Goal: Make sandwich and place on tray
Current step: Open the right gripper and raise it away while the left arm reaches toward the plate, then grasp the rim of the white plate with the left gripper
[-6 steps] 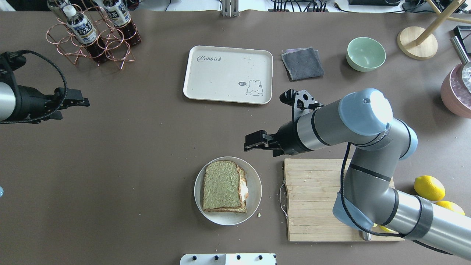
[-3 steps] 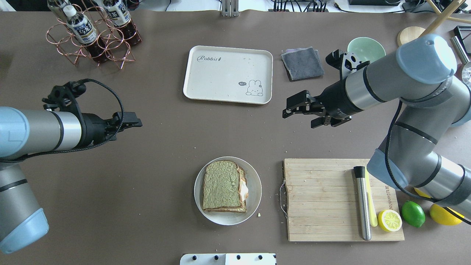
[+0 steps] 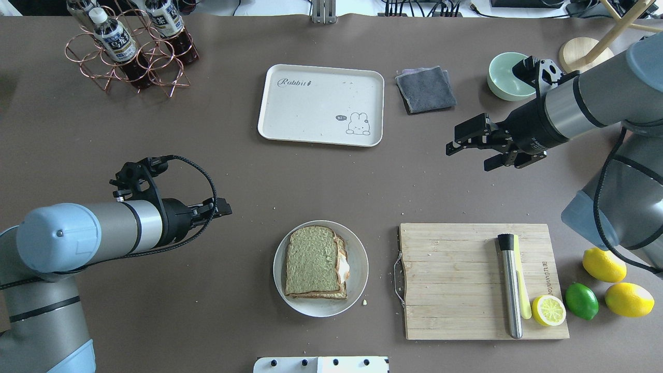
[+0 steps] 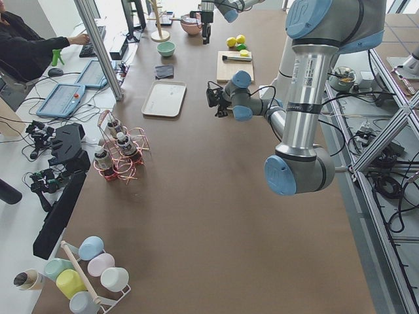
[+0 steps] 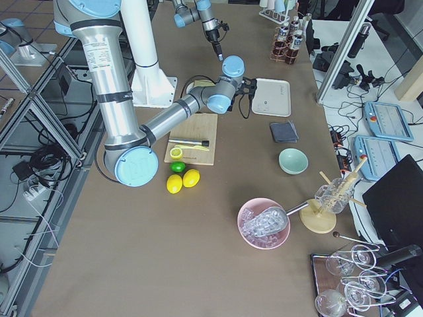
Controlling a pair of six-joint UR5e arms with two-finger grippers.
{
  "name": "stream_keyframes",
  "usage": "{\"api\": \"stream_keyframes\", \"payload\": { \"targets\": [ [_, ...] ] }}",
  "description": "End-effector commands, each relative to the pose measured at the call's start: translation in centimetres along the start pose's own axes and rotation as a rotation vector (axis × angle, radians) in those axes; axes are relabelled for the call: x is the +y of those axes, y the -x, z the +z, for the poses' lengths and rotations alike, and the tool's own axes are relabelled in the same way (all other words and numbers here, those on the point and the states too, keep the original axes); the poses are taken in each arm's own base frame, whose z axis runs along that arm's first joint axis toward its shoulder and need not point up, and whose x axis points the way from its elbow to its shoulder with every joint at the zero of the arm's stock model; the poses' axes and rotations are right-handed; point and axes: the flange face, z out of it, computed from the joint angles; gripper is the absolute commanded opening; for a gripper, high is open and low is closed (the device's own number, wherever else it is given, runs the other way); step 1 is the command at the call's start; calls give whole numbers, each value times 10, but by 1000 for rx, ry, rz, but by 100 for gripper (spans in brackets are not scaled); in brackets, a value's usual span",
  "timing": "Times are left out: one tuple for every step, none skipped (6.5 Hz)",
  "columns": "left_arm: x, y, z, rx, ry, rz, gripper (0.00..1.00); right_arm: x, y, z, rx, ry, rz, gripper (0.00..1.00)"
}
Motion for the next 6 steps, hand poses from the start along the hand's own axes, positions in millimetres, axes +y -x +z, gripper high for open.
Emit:
{"api": "stream_keyframes", "payload": {
  "targets": [
    [31,-12,15,9,12,2,57,-1,-7,-1,9,-8,3,99],
    [38,-23,22,22,-9,-20,61,-1,-6,-1,7,-7,2,99],
    [82,-24,33,24,-11,5,61,-1,-6,1,9,-7,1,99],
    [97,-30,41,26,-1,13,61,-1,-2,1,5,-6,-4,99],
    [110,-34,52,22,-7,23,60,-1,-6,1,10,-7,0,99],
    [117,-35,58,19,-16,29,55,-1,-7,2,11,-6,1,99]
  ]
}}
